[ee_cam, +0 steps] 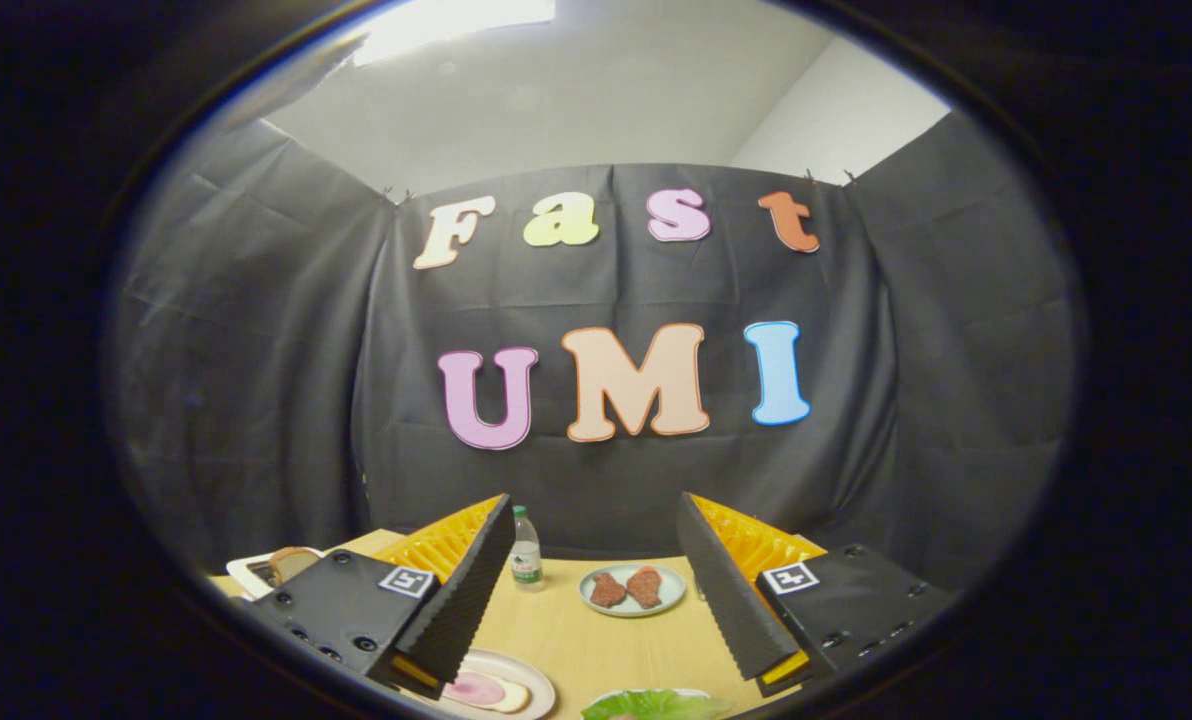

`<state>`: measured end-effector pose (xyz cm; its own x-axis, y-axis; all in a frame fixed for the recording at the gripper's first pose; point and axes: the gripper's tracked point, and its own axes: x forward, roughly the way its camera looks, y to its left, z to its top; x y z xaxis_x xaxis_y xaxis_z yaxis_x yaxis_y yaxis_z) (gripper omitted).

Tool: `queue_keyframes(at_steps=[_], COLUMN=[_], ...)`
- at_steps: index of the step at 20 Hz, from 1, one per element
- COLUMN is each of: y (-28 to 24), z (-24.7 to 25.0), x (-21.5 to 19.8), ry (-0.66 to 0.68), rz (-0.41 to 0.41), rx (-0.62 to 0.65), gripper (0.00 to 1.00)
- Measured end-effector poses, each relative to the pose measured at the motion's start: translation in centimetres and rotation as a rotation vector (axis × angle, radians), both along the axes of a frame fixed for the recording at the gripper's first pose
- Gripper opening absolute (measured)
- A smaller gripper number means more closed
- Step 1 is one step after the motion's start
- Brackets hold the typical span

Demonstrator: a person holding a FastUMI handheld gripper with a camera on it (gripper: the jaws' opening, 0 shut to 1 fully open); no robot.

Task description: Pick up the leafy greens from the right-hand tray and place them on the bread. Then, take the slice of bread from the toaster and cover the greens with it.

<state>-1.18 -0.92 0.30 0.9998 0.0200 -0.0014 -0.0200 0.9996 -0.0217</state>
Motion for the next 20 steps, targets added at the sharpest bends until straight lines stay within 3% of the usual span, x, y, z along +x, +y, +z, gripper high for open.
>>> queue_keyframes(at_steps=[8,14,20], y=[-0.9,-2.0,-2.7], z=[-1.9,-4.7,-10.5], x=[0.5,1.2,1.4], ry=[0.082,0.156,0.32], rz=[0.146,0.256,0.402], rx=[-0.018,-0.154,-0.27], gripper=[1.0,1.0,1.0])
